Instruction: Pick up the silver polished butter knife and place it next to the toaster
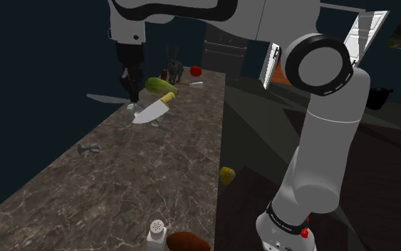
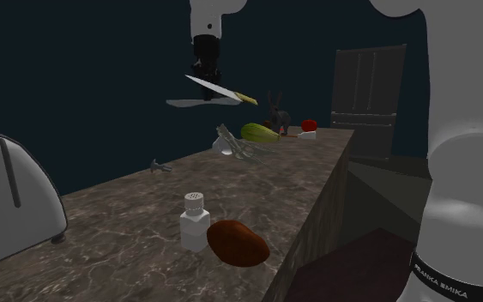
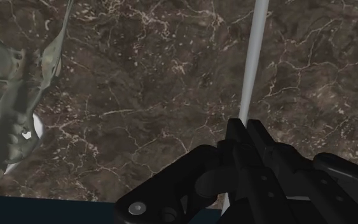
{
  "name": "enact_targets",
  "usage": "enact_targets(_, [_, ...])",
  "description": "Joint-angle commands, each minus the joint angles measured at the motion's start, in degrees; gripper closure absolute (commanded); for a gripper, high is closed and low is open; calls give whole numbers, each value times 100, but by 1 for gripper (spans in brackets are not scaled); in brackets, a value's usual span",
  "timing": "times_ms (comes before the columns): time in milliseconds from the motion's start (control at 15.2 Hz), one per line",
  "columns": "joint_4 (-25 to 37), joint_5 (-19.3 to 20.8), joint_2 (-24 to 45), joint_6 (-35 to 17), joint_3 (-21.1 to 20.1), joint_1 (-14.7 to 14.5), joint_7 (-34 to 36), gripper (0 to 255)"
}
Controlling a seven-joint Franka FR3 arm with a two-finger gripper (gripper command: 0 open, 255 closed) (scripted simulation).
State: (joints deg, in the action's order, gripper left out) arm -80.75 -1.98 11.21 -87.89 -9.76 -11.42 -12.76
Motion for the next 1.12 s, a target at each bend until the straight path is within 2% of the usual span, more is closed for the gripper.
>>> enact_targets(0, [218, 6, 41, 180, -2, -5, 12, 255])
enact_targets(726, [1698, 75, 473, 1229, -21, -72, 104, 255])
enact_targets(1056, [741, -41, -202, 907, -229, -362, 632, 255])
